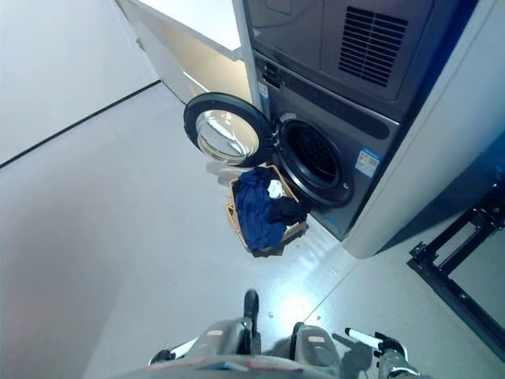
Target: Put the clothes in the basket into the washing machine.
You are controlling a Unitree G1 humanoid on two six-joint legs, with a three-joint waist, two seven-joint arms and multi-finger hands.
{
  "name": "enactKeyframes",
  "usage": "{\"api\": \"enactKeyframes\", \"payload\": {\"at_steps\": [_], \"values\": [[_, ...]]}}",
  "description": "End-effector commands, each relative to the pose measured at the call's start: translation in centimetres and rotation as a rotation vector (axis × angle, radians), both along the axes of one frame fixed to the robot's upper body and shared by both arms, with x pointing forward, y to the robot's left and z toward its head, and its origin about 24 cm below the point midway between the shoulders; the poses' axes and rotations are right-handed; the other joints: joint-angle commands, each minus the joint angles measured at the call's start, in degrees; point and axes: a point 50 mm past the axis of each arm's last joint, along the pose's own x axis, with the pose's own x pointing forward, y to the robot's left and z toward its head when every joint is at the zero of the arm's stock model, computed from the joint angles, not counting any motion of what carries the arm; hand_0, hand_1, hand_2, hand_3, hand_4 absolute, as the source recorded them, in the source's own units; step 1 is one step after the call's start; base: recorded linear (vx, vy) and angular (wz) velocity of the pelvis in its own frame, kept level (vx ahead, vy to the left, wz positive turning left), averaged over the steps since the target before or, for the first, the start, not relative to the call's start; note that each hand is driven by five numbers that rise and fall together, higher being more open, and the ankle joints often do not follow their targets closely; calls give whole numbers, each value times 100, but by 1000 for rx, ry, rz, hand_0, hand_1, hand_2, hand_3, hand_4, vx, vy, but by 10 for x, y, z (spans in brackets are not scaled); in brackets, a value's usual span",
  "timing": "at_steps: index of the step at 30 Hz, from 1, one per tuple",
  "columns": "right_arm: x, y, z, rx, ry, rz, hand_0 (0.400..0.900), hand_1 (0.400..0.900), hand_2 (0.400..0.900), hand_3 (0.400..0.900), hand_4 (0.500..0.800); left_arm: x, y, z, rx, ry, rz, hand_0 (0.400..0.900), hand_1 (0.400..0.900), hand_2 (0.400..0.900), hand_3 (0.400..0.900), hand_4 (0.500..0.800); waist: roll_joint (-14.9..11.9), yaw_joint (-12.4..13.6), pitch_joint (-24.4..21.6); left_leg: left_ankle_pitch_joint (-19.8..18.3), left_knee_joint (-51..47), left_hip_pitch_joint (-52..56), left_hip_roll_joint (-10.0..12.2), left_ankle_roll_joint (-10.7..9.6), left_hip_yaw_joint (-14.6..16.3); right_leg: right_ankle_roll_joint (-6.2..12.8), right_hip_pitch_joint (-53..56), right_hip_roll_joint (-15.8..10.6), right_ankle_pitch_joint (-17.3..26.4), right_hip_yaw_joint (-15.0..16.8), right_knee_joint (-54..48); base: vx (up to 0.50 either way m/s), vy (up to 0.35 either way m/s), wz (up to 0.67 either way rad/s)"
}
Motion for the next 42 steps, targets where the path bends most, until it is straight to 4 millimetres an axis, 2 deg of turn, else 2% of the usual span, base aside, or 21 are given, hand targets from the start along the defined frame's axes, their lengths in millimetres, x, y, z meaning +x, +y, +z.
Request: {"api": "enactKeyframes", "payload": {"at_steps": [1,3,5,7,8,10,13,15,18,19,21,23,25,27,32,33,34,35,36,38,42], "values": [[2,-5,2,-33,-19,-1,900,900,900,900,800,4,11,3,49,-40,47,900,900,900,900,800,-125,36,-34,465,-265,-322,2,125,163,661,1306,84,-337,277,-920,687,363,-51],[0,0,0,-17,-11,-1,900,900,900,900,800,2,16,4,54,-35,61,900,900,900,900,800,-247,144,-134,610,24,-343,16,220,194,734,1468,-33,-311,376,-1061,544,327,-46],[-2,4,-2,-7,-6,-3,900,900,900,900,800,-1,18,4,63,-26,57,900,900,900,900,800,-358,163,-212,509,383,-526,-49,275,259,785,1505,-134,-310,418,-1079,409,301,-27],[1,12,-4,18,-16,0,900,900,900,900,800,4,29,7,87,-39,45,900,900,900,900,800,-661,284,-385,183,895,-663,-122,521,384,997,1346,-360,-49,486,-932,532,394,-30],[5,17,-5,33,-35,6,900,900,900,900,800,9,35,9,100,-48,32,900,900,900,900,800,-771,310,-436,51,917,-623,-168,600,407,1106,1187,-428,307,506,-617,422,331,-12],[18,22,-2,45,-93,-5,900,900,900,900,800,25,45,16,134,-95,23,900,900,900,900,800,-870,307,-334,-134,892,-502,-201,729,410,1185,692,-484,927,523,257,309,331,-3],[33,28,1,59,-147,-4,900,900,900,900,800,43,53,23,161,-143,17,900,900,900,900,800,-836,267,-183,-340,760,-102,-299,896,390,1115,119,-589,1445,375,1250,262,331,2],[46,34,3,72,-194,8,900,900,900,900,800,52,58,28,172,-172,25,900,900,900,900,800,-754,221,-70,-399,668,144,-348,959,347,1020,-174,-544,1412,331,1403,207,257,2],[76,44,14,81,-293,78,900,900,900,900,800,68,59,34,189,-219,16,900,900,900,900,800,-628,171,149,-453,605,354,-347,944,268,944,-648,-294,850,332,901,138,136,11],[86,49,18,85,-327,110,900,900,900,900,800,73,59,35,189,-232,15,900,900,900,900,800,-610,146,227,-498,589,440,-351,920,248,952,-675,-158,697,421,388,147,54,23],[98,53,24,80,-365,155,900,900,900,900,800,76,56,36,185,-237,4,900,900,900,900,800,-637,133,244,-525,563,502,-403,890,192,1034,-642,-52,772,641,-516,172,5,29],[108,59,29,78,-404,212,900,900,900,900,800,76,55,35,183,-232,4,900,900,900,900,800,-670,134,257,-553,485,584,-446,866,133,1156,-665,-60,1152,851,-1288,159,-40,28],[122,67,39,76,-465,275,900,900,900,900,800,79,55,36,182,-248,24,900,900,900,900,800,-695,107,314,-568,494,584,-463,824,43,1230,-814,-71,1414,1018,-1616,111,-106,39],[129,71,45,71,-496,333,900,900,900,900,800,81,52,36,174,-255,22,900,900,900,900,800,-730,89,351,-650,655,531,-541,769,-96,1229,-805,-82,1423,1122,-1511,102,-151,48],[163,77,71,-4,-590,475,900,900,900,900,800,85,43,35,143,-280,81,900,900,900,900,800,-665,119,453,-552,536,409,-440,656,-294,1092,-1054,-73,1372,825,-1145,86,-213,31],[163,77,71,-4,-590,475,900,900,900,900,800,85,43,35,143,-280,81,900,900,900,900,800,-663,109,450,-551,538,404,-441,655,-303,1091,-1060,-75,1368,817,-1139,45,-238,51],[185,83,90,-58,-643,570,900,900,900,900,800,92,37,37,132,-305,102,900,900,900,900,800,-596,150,559,-493,561,235,-401,588,-412,1032,-1192,-85,1263,670,-1019,31,-222,65],[193,85,98,-77,-666,591,900,900,900,900,800,97,33,38,124,-314,92,900,900,900,900,800,-558,141,607,-459,578,161,-403,564,-442,1014,-1233,-116,1222,558,-969,45,-282,103],[202,87,106,-94,-693,617,900,900,900,900,800,104,28,40,115,-330,88,900,900,900,900,800,-516,119,653,-425,576,84,-386,555,-352,1008,-1257,-171,1175,407,-924,26,-180,110],[218,93,122,-128,-727,680,900,900,900,900,800,117,21,45,101,-362,64,900,900,900,900,800,-427,52,774,-349,586,-101,-285,522,113,998,-1414,-273,1080,134,-734,-11,-119,78],[247,120,154,-185,-798,841,900,900,900,900,800,139,17,56,103,-435,55,900,900,900,900,800,-414,122,851,-282,546,-313,-217,508,242,991,-1741,-211,1084,137,-558,26,-52,-1]]}}
